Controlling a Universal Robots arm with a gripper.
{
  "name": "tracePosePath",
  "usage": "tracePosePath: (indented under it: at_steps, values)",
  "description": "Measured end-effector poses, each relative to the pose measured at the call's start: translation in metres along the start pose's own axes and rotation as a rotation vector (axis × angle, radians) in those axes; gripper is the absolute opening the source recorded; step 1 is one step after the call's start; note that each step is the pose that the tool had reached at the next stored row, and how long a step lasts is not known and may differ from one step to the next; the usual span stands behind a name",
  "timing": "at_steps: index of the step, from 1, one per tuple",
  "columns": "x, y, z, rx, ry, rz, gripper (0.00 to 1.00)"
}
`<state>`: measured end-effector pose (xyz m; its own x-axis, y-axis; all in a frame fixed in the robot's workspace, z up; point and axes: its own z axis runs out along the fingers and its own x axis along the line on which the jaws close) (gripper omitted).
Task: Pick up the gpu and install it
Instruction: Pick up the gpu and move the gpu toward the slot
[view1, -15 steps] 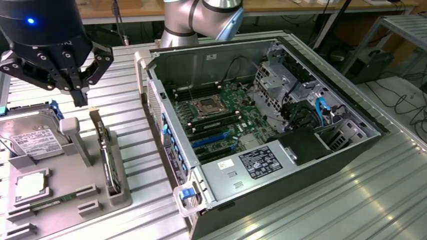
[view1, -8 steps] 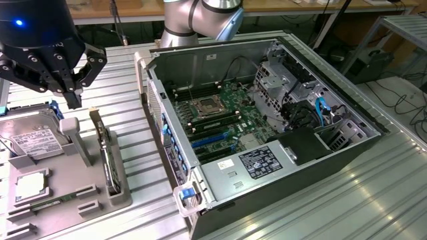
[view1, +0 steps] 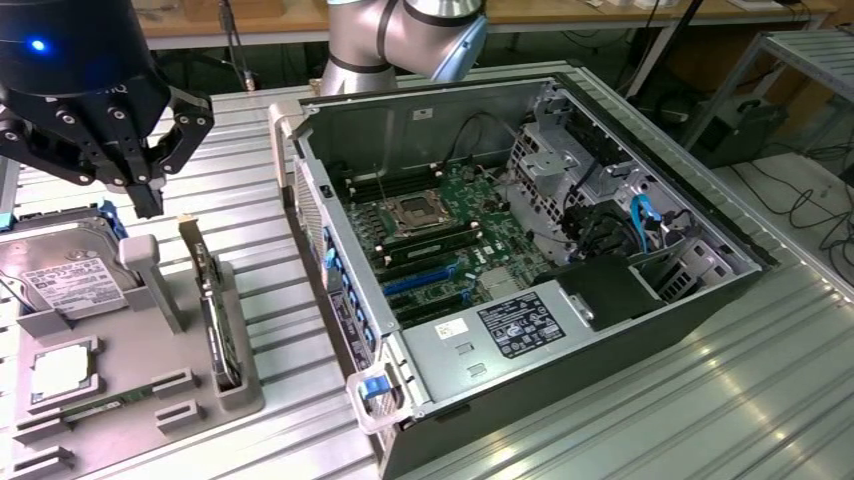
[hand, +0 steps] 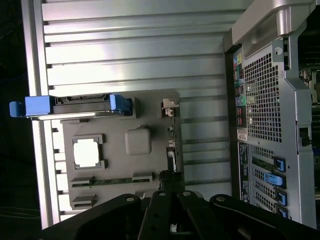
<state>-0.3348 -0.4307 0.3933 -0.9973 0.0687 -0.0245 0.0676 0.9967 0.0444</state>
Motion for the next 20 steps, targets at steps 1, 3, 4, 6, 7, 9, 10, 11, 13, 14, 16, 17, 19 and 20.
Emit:
tracePosePath:
  at_steps: [1,3,4,6,7,9,10,11,13,14,16,17,19,20]
  values:
    - [0.0,0.0,0.0,0.0001,0.0,0.0,0.11]
    - [0.0,0.0,0.0,0.0,0.0,0.0,0.11]
    - [0.0,0.0,0.0,0.0,0.0,0.0,0.11]
    - [0.0,0.0,0.0,0.0,0.0,0.0,0.24]
    - [0.0,0.0,0.0,0.0,0.0,0.0,0.3]
    - [0.0,0.0,0.0,0.0,0.0,0.0,0.36]
    - [0.0,0.0,0.0,0.0001,0.0,0.0,0.42]
    - [0.0,0.0,0.0,0.0001,0.0,0.0,0.48]
    - [0.0,0.0,0.0005,0.0001,0.0001,-0.001,0.54]
    - [0.0,0.0,0.0017,0.0001,0.0004,-0.01,0.6]
    - [0.0001,0.0,0.0041,-0.0003,0.0014,-0.034,0.6]
    - [0.0002,0.0,0.0053,-0.0004,0.0017,-0.041,0.6]
    - [0.0002,-0.0001,0.0074,-0.0004,0.0019,-0.043,0.6]
    - [0.0002,-0.0001,0.0084,-0.0004,0.0019,-0.044,0.6]
